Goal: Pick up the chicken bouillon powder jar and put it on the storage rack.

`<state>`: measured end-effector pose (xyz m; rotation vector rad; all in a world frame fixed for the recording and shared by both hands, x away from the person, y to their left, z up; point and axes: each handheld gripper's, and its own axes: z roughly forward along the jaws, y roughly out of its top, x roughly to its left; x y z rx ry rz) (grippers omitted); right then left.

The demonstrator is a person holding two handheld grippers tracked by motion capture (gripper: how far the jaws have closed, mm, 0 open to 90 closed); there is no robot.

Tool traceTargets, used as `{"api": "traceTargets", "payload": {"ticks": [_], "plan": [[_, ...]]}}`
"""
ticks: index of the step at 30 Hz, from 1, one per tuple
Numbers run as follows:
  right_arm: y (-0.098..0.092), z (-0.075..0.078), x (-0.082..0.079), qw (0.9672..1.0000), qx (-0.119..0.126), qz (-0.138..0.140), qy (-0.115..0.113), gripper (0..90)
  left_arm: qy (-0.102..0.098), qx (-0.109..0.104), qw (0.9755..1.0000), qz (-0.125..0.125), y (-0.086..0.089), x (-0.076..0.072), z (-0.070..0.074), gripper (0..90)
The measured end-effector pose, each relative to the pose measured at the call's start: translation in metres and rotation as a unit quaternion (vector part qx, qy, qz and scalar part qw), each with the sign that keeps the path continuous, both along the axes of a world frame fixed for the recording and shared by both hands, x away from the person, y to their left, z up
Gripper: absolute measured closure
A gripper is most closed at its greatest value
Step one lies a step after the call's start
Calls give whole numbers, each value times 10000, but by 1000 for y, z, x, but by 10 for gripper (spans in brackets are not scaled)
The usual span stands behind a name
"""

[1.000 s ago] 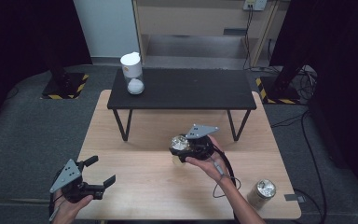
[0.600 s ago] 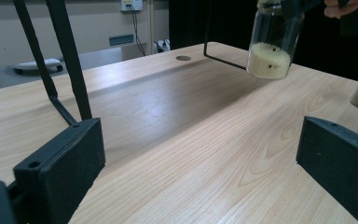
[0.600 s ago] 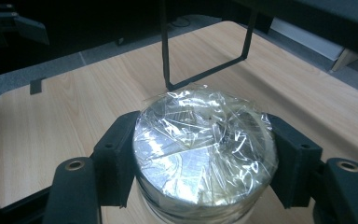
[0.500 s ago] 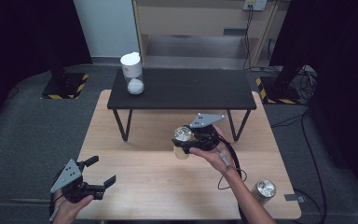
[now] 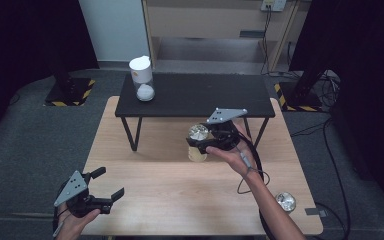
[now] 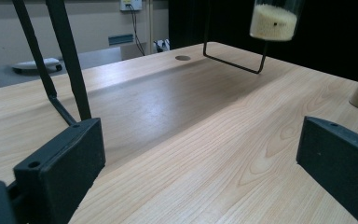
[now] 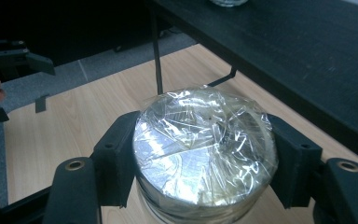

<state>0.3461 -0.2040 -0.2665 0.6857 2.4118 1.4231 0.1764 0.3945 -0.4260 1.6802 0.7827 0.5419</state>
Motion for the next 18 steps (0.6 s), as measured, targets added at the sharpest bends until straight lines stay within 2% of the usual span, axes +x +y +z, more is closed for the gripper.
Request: {"api": "traceTargets", "payload": {"ticks": [18], "plan": [[3, 50, 9, 10000, -37, -23, -54, 353, 5, 19, 10000, -29, 0, 0, 0, 3]]}}
